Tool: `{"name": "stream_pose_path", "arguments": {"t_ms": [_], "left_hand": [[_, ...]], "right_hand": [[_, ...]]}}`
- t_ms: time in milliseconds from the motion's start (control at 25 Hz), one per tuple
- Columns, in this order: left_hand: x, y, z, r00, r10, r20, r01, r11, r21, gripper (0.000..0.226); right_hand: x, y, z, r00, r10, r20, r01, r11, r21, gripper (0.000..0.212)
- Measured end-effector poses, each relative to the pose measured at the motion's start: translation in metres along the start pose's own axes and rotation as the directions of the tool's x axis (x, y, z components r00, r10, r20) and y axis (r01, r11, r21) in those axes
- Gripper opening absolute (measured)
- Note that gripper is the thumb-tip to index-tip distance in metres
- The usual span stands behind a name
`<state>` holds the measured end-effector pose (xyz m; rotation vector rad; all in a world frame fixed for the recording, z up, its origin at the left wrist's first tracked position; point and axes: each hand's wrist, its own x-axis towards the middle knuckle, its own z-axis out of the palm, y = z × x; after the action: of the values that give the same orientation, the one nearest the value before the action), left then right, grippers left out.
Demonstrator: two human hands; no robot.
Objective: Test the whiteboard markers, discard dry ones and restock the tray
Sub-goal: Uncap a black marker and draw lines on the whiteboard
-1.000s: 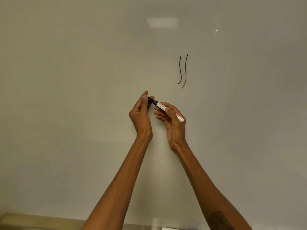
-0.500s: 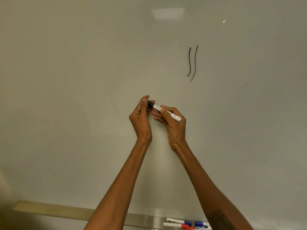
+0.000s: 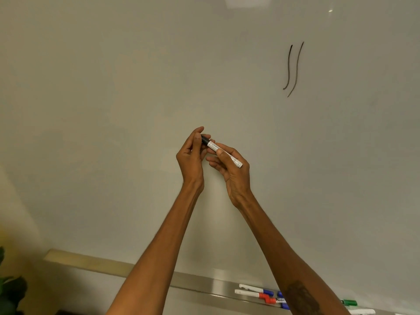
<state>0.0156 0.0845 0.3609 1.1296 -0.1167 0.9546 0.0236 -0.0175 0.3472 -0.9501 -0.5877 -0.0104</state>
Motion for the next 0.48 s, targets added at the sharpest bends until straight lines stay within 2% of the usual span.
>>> {"name": "stream_pose_path", "arguments": {"t_ms": [240, 480], "left_hand": [[-0.002, -0.020, -0.072, 0.980, -0.042, -0.195, 0.062, 0.993, 0.099, 0.024], [-0.005, -0.049, -0.168, 0.915, -0.138, -0.379, 0.212, 0.964, 0.162, 0.021]], "right_hand": [[-0.014, 0.063, 0.018, 0.996, 0.085, -0.029, -0.089, 0.972, -0.220, 0.023], [-0.032, 0.146, 0.030, 0.964, 0.233, 0.131, -0.132, 0.840, -0.526, 0.026]]}}
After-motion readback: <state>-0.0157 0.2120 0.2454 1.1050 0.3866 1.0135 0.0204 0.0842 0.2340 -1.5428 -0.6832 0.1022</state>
